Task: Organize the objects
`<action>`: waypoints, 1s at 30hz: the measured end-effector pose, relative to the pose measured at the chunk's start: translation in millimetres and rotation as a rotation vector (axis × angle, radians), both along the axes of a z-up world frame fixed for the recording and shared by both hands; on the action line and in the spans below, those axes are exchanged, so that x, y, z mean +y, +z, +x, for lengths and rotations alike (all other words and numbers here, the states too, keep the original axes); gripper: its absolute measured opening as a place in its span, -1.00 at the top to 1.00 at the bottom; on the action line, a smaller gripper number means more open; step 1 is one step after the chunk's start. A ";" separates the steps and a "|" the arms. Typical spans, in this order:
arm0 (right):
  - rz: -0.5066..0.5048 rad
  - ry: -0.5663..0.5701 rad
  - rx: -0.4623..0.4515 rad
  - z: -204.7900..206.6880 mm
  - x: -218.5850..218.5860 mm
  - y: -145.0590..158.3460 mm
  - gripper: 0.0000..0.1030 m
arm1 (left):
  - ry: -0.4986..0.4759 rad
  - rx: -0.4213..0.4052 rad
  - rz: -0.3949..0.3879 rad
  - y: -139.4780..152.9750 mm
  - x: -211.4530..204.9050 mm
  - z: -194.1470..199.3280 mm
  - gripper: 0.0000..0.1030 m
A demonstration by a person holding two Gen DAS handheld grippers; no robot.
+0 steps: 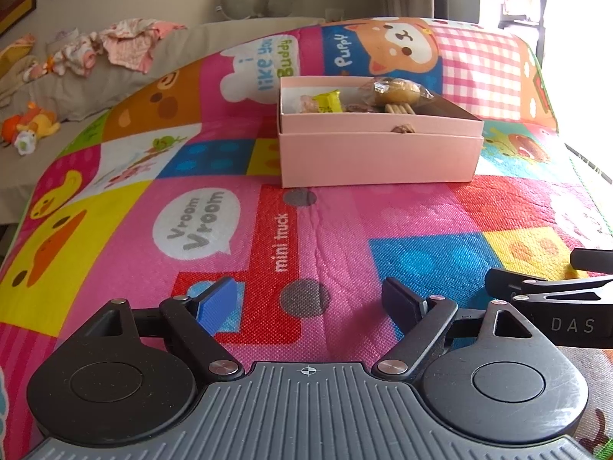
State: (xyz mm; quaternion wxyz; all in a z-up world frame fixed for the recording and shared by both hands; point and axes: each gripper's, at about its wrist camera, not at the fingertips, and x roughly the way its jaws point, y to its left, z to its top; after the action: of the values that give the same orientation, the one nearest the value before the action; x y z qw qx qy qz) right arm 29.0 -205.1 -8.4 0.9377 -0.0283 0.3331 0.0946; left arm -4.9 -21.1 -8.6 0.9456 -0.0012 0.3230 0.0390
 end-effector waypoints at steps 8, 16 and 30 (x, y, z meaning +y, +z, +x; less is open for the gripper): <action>0.000 0.000 0.000 0.0 -0.2 0.0 -1.00 | 0.000 0.000 -0.001 0.1 -0.4 0.0 -0.71; -0.001 0.000 0.000 -0.4 0.4 0.3 -1.00 | 0.000 -0.001 -0.005 0.0 -0.5 -1.0 -0.71; -0.002 0.000 -0.001 -0.7 0.9 0.0 -1.00 | 0.000 -0.001 -0.009 0.0 -0.2 -1.1 -0.71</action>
State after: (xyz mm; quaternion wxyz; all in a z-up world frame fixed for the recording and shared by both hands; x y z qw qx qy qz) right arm 28.3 -204.2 -8.4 0.9378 -0.0293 0.3329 0.0942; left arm -6.0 -21.3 -8.6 0.9458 -0.0057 0.3226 0.0377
